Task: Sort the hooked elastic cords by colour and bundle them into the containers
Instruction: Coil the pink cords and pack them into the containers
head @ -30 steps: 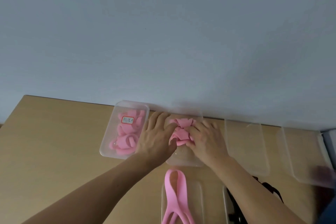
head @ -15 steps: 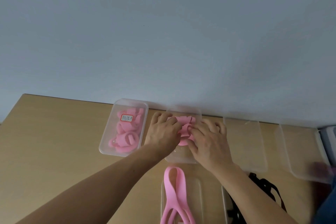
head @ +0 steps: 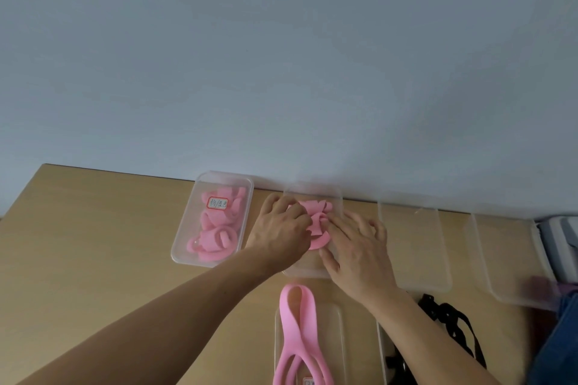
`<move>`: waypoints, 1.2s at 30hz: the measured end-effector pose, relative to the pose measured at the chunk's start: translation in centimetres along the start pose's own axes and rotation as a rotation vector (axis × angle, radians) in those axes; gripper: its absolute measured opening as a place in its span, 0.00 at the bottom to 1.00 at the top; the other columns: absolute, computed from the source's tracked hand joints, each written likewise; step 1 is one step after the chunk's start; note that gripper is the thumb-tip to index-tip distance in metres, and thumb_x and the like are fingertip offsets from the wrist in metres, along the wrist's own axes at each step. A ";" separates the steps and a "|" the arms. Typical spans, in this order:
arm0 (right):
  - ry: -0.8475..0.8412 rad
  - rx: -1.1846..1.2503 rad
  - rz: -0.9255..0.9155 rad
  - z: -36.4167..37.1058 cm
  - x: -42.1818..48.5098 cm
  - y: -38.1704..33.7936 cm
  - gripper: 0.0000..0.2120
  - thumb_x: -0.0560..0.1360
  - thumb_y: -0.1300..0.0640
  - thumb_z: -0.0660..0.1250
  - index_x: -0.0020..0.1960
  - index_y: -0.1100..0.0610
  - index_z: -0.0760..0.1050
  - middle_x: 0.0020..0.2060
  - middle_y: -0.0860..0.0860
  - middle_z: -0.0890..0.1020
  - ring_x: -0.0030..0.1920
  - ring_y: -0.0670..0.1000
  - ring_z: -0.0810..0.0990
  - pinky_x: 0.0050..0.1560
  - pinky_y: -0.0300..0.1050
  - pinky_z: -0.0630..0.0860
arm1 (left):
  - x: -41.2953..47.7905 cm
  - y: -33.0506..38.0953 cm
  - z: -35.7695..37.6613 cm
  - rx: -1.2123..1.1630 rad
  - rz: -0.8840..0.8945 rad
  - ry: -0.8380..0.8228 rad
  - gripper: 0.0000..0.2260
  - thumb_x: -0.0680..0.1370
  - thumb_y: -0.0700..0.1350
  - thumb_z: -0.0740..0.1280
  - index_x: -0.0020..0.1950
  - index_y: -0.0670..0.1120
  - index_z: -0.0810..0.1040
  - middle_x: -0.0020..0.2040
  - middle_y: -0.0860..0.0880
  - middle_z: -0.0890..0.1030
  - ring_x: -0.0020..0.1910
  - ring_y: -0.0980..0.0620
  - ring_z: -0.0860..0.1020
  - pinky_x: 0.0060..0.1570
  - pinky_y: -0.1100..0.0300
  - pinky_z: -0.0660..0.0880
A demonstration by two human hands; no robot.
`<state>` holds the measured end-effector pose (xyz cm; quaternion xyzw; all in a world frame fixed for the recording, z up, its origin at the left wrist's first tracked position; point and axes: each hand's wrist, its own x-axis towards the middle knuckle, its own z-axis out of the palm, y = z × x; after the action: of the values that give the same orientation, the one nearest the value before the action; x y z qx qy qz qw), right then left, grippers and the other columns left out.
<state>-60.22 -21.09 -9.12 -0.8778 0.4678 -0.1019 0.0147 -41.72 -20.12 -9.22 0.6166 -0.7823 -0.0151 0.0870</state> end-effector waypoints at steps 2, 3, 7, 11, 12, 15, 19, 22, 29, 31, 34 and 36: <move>0.008 0.007 0.011 -0.5 0.1 -0.1 0.20 0.71 0.48 0.68 0.62 0.51 0.78 0.61 0.45 0.79 0.62 0.53 0.75 0.61 0.57 0.67 | -0.3 -0.1 -0.2 -0.016 -0.008 -0.006 0.06 0.68 0.46 0.68 0.41 0.50 0.84 0.42 0.54 0.82 0.49 0.47 0.79 0.56 0.51 0.68; 0.008 0.011 0.020 -0.8 0.1 -0.2 0.20 0.70 0.48 0.68 0.62 0.51 0.77 0.60 0.45 0.79 0.61 0.53 0.75 0.61 0.56 0.67 | -0.4 -0.2 -0.3 -0.024 -0.011 -0.008 0.07 0.67 0.46 0.68 0.42 0.50 0.84 0.42 0.54 0.82 0.49 0.47 0.79 0.55 0.52 0.68; -0.012 0.015 0.073 -2.1 -0.4 -1.0 0.20 0.71 0.48 0.66 0.62 0.50 0.76 0.59 0.44 0.78 0.61 0.51 0.74 0.59 0.54 0.70 | -1.2 -0.3 -1.4 -0.096 -0.016 -0.011 0.10 0.66 0.45 0.71 0.46 0.50 0.85 0.46 0.53 0.83 0.51 0.46 0.80 0.54 0.52 0.73; 0.009 0.030 0.153 -3.9 -1.8 -2.6 0.19 0.70 0.50 0.67 0.61 0.51 0.77 0.58 0.46 0.80 0.59 0.52 0.76 0.54 0.53 0.74 | -3.1 -0.7 -3.0 -0.229 -0.041 0.011 0.13 0.67 0.43 0.68 0.50 0.49 0.84 0.49 0.51 0.83 0.52 0.45 0.80 0.50 0.49 0.78; 0.014 0.040 0.166 -4.1 -2.4 -3.0 0.18 0.70 0.51 0.68 0.60 0.52 0.77 0.58 0.46 0.80 0.58 0.53 0.76 0.53 0.53 0.75 | -3.8 -0.6 -3.4 -0.276 -0.040 0.012 0.13 0.68 0.42 0.67 0.51 0.48 0.83 0.51 0.51 0.83 0.53 0.44 0.79 0.51 0.49 0.78; 0.048 0.122 0.189 -4.8 -4.7 -4.9 0.16 0.73 0.50 0.62 0.57 0.54 0.79 0.54 0.48 0.81 0.55 0.53 0.78 0.53 0.51 0.77 | -6.5 0.5 -4.4 -0.428 -0.029 -0.023 0.14 0.74 0.42 0.65 0.58 0.47 0.82 0.57 0.50 0.81 0.61 0.47 0.74 0.59 0.54 0.73; 0.107 0.220 0.218 -5.4 -8.2 -8.0 0.14 0.74 0.50 0.60 0.50 0.55 0.81 0.46 0.47 0.83 0.50 0.47 0.76 0.50 0.39 0.73 | -10.1 1.7 -4.3 -0.596 0.029 -0.076 0.13 0.76 0.44 0.63 0.58 0.48 0.81 0.57 0.51 0.81 0.60 0.50 0.74 0.60 0.58 0.70; -0.069 0.295 0.347 -5.6 -10.6 -9.4 0.11 0.78 0.54 0.62 0.55 0.57 0.80 0.50 0.49 0.82 0.53 0.50 0.76 0.53 0.42 0.71 | -11.8 1.8 -3.8 -0.647 0.029 -0.147 0.12 0.78 0.41 0.64 0.60 0.48 0.81 0.57 0.53 0.80 0.59 0.52 0.73 0.59 0.63 0.68; -0.352 0.402 0.570 -3.9 -14.5 -10.0 0.11 0.74 0.49 0.65 0.39 0.53 0.68 0.37 0.48 0.73 0.38 0.47 0.72 0.40 0.42 0.71 | -13.4 3.1 -3.8 -0.635 -0.022 -0.275 0.13 0.78 0.42 0.64 0.61 0.50 0.79 0.56 0.52 0.80 0.53 0.54 0.77 0.55 0.58 0.72; -0.443 0.451 0.608 -3.6 -15.0 -10.0 0.09 0.73 0.50 0.66 0.39 0.52 0.69 0.38 0.46 0.75 0.40 0.48 0.75 0.43 0.43 0.73 | -13.7 3.8 -4.2 -0.632 -0.048 -0.289 0.13 0.78 0.43 0.64 0.61 0.50 0.79 0.57 0.52 0.80 0.53 0.54 0.77 0.53 0.60 0.73; -0.498 0.479 0.654 -3.1 -15.4 -10.0 0.10 0.73 0.48 0.67 0.46 0.54 0.73 0.43 0.47 0.78 0.44 0.48 0.77 0.46 0.44 0.76 | -14.2 4.7 -4.4 -0.619 -0.085 -0.349 0.14 0.78 0.43 0.63 0.62 0.50 0.79 0.58 0.53 0.80 0.53 0.55 0.78 0.52 0.62 0.73; -0.505 0.486 0.678 -2.7 -15.5 -10.1 0.11 0.73 0.47 0.68 0.49 0.54 0.72 0.44 0.48 0.78 0.44 0.48 0.78 0.46 0.45 0.77 | -14.7 5.2 -4.3 -0.601 -0.097 -0.386 0.15 0.78 0.43 0.63 0.63 0.51 0.78 0.59 0.54 0.80 0.53 0.55 0.78 0.52 0.61 0.73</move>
<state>-60.92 -2.46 -7.81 -0.6444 0.6718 0.0185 0.3648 -42.71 -4.27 -6.04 0.5859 -0.7147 -0.3646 0.1142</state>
